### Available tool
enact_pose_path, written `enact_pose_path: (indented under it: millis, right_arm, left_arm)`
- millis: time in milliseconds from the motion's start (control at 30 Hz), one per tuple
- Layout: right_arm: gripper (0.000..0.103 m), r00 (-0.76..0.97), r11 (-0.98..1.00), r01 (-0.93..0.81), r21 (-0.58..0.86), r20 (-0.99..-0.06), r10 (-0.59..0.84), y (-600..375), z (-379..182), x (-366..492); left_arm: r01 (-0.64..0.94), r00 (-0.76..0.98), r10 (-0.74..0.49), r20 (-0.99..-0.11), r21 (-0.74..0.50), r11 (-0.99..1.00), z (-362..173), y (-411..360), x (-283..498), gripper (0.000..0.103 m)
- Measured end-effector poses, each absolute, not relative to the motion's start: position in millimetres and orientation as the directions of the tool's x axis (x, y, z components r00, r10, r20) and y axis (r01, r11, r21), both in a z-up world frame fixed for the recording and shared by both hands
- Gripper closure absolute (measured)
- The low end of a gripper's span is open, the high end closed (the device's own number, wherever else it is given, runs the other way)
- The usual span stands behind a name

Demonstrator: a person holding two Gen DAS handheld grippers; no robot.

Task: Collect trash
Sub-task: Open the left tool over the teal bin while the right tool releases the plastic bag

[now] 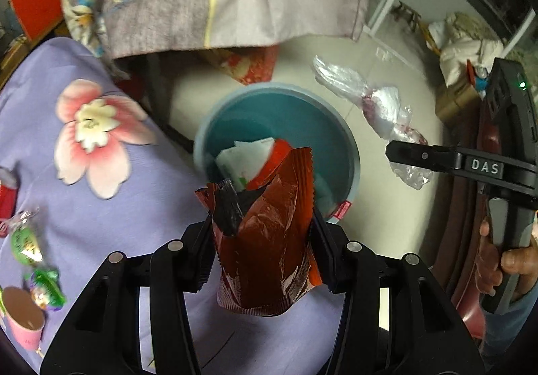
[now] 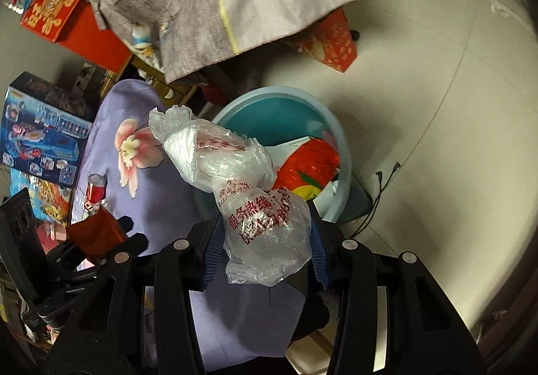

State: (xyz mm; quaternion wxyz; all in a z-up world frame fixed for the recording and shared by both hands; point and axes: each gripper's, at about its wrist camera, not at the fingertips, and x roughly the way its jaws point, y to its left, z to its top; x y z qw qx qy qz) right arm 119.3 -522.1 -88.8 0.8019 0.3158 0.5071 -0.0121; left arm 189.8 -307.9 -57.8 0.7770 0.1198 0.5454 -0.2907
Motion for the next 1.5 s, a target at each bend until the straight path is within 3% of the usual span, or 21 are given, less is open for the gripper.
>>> enact_pose_path:
  millis: [100, 200, 267, 300, 433, 967, 1000, 1100, 1500]
  right_arm:
    - [0.059, 0.480, 0.796, 0.351, 0.493, -0.824, 0.299, -529.4, -92.2, 120.1]
    - [0.059, 0.476, 0.795, 0.358, 0.490, -0.828, 0.296, -532.7, -92.6, 122.5]
    - [0.059, 0.475, 0.796, 0.359, 0.488, -0.829, 0.294, -534.4, -92.9, 124.7]
    - [0.059, 0.474, 0.797, 0.358, 0.487, -0.830, 0.294, -534.5, -92.6, 125.7]
    - [0.058, 0.470, 0.800, 0.355, 0.484, -0.832, 0.295, -532.7, -92.8, 129.2]
    - [0.056, 0.451, 0.806, 0.354, 0.475, -0.842, 0.298, -523.3, -97.5, 140.5]
    - [0.054, 0.450, 0.808, 0.353, 0.471, -0.843, 0.295, -522.3, -97.5, 141.9]
    - [0.032, 0.458, 0.795, 0.361, 0.487, -0.836, 0.304, -521.1, -99.8, 143.8]
    - [0.025, 0.405, 0.794, 0.385, 0.471, -0.859, 0.313, -509.6, -111.2, 143.5]
  left_arm:
    - [0.588, 0.214, -0.314, -0.925, -0.135, 0.798, -69.3, -321.0, 196.4, 0.049]
    - [0.593, 0.219, -0.309, -0.926, -0.125, 0.795, -75.3, -330.7, 201.3, 0.037]
    - [0.593, 0.220, -0.308, -0.926, -0.124, 0.795, -77.5, -335.5, 203.6, 0.020]
    - [0.593, 0.224, -0.308, -0.925, -0.121, 0.796, -76.8, -336.0, 203.0, 0.016]
    - [0.589, 0.240, -0.296, -0.924, -0.103, 0.801, -76.1, -335.9, 205.9, 0.011]
    - [0.547, 0.226, -0.304, -0.925, -0.138, 0.826, -72.0, -308.8, 201.6, 0.006]
    - [0.546, 0.227, -0.305, -0.925, -0.139, 0.826, -71.6, -307.2, 200.2, 0.006]
    - [0.541, 0.226, -0.308, -0.924, -0.144, 0.829, -71.1, -301.2, 197.3, 0.005]
    - [0.519, 0.204, -0.307, -0.930, -0.163, 0.839, -79.2, -281.2, 190.4, 0.004]
